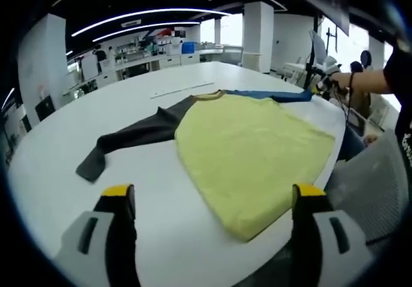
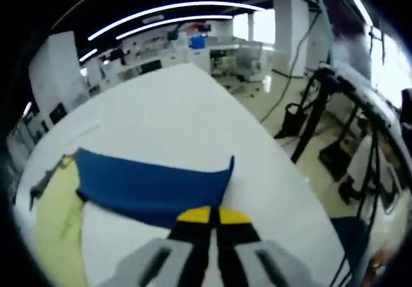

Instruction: Fold the garment on the visible template until the final outline fits inside the template.

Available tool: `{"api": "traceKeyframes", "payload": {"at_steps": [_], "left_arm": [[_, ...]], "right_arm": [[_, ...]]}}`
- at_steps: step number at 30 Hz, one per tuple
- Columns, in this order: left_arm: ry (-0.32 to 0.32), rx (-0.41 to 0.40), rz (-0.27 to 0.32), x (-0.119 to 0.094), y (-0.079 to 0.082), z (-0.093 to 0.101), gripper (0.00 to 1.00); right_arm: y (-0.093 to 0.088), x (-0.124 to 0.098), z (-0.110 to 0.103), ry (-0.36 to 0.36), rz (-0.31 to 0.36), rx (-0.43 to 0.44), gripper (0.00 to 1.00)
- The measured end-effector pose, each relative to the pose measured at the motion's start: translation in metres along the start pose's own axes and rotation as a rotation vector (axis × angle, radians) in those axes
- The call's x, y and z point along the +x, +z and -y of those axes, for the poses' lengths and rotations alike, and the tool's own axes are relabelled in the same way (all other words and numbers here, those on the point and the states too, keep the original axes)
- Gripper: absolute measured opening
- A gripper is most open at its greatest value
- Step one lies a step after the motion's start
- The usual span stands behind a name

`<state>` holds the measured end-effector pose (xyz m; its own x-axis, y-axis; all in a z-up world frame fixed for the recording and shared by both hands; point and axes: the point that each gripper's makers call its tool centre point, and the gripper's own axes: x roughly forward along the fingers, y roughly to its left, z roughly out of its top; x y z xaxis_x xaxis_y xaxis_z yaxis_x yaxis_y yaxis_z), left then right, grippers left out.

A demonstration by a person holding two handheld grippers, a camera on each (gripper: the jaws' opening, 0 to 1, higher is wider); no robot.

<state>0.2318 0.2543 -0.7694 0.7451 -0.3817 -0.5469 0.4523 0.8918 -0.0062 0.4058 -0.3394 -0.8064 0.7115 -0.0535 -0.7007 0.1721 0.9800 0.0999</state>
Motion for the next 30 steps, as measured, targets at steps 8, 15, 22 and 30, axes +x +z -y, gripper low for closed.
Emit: {"api": "traceKeyframes", "payload": {"at_steps": [8, 15, 22, 30], "left_arm": [[-0.013, 0.002, 0.013, -0.004, 0.005, 0.004, 0.99], [-0.019, -0.001, 0.019, -0.006, 0.004, 0.003, 0.99], [-0.040, -0.013, 0.024, -0.009, 0.003, 0.004, 0.99], [-0.041, -0.021, 0.036, -0.011, 0.004, 0.003, 0.99]], "right_arm": [[0.021, -0.015, -0.039, 0.068, 0.046, -0.031, 0.00], [0.035, -0.015, -0.063, 0.101, 0.046, -0.098, 0.00], [0.043, -0.016, -0.088, 0.130, 0.041, -0.156, 0.00], [0.050, -0.018, -0.112, 0.166, 0.038, -0.193, 0.00]]}}
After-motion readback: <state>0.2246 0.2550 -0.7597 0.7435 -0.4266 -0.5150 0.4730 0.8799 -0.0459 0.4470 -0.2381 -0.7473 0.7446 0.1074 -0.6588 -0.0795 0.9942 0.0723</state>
